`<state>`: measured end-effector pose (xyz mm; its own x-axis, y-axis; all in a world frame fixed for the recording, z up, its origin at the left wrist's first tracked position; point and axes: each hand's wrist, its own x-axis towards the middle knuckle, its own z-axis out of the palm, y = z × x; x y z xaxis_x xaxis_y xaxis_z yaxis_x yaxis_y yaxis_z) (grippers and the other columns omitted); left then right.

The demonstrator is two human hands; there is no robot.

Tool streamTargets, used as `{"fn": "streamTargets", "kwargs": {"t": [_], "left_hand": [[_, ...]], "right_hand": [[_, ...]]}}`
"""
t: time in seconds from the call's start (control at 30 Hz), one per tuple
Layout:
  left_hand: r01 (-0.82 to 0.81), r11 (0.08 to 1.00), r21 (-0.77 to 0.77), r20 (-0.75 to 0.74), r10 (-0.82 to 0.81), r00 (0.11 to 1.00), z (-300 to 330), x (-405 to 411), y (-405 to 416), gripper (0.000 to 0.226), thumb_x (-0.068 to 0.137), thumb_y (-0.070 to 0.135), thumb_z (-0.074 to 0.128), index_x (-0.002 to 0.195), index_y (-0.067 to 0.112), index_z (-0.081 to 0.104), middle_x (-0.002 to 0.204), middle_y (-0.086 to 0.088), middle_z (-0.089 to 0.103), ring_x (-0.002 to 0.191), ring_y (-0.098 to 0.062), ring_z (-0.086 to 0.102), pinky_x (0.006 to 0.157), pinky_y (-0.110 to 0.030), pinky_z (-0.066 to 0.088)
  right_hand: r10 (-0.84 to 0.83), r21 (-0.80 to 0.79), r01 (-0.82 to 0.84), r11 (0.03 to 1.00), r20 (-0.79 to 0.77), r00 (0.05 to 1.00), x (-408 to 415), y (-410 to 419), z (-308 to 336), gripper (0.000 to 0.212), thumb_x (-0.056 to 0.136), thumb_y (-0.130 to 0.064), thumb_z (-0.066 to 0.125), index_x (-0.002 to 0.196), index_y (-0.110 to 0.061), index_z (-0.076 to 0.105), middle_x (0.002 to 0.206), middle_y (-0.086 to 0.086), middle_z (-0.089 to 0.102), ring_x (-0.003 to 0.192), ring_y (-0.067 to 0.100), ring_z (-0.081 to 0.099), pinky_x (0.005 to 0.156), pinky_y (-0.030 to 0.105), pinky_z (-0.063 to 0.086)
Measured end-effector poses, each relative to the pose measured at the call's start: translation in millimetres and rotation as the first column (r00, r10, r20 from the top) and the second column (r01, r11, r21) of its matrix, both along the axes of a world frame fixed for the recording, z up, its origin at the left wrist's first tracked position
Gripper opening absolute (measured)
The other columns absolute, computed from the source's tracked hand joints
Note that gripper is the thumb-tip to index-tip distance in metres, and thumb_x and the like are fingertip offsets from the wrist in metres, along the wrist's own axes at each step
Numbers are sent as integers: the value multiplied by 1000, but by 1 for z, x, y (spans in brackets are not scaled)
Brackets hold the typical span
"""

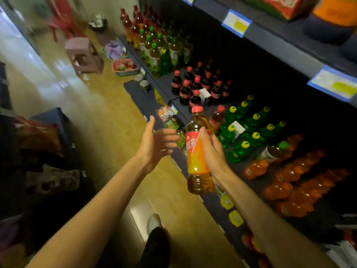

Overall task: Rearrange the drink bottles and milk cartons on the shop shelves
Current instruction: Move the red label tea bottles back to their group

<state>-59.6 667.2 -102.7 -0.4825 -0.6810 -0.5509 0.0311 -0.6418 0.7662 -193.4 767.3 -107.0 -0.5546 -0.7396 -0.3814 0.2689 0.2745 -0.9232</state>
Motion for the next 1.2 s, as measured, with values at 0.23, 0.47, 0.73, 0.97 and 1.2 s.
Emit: {"fn": "streamTargets", "kwargs": {"t": [0.23,0.47,0.73,0.97,1.2], "left_hand": [[-111,994,-19,37,112,993,-2,58,-132,57,98,60,32,82,12,58,69,-4,49,52,-16,41,49,-27,27],[-146,989,9,41,146,988,-17,73,-254,44,100,52,38,67,23,42,54,7,33,39,-8,19,37,-19,13],[-168,986,-10,101,168,981,-20,53,-426,44,100,31,43,58,27,28,51,8,18,38,-9,14,34,-18,12],[-235,972,3,89,234,968,-11,57,-561,49,101,30,43,54,27,32,56,5,18,46,-12,12,45,-27,7],[-261,965,32,57,259,964,-28,79,-689,45,101,31,42,57,27,32,57,5,17,45,-12,10,44,-26,5]], "right_hand": [[-11,-35,13,999,59,998,41,-147,-5,39,96,-49,53,127,-25,51,117,8,64,97,20,67,67,30,55],[-61,-2,62,998,77,995,33,-267,-14,27,93,-47,59,114,-30,53,117,6,63,101,24,67,75,38,58],[-51,35,50,998,38,998,0,-445,-28,44,94,-41,59,131,-24,43,112,3,62,81,11,68,67,30,55],[50,58,-53,997,47,998,0,-596,-19,78,75,-60,72,140,-33,37,132,4,54,112,27,59,96,54,50],[65,69,-67,995,31,997,22,-729,-24,69,86,-47,65,145,-33,32,129,-1,51,109,20,57,92,46,51]]}}
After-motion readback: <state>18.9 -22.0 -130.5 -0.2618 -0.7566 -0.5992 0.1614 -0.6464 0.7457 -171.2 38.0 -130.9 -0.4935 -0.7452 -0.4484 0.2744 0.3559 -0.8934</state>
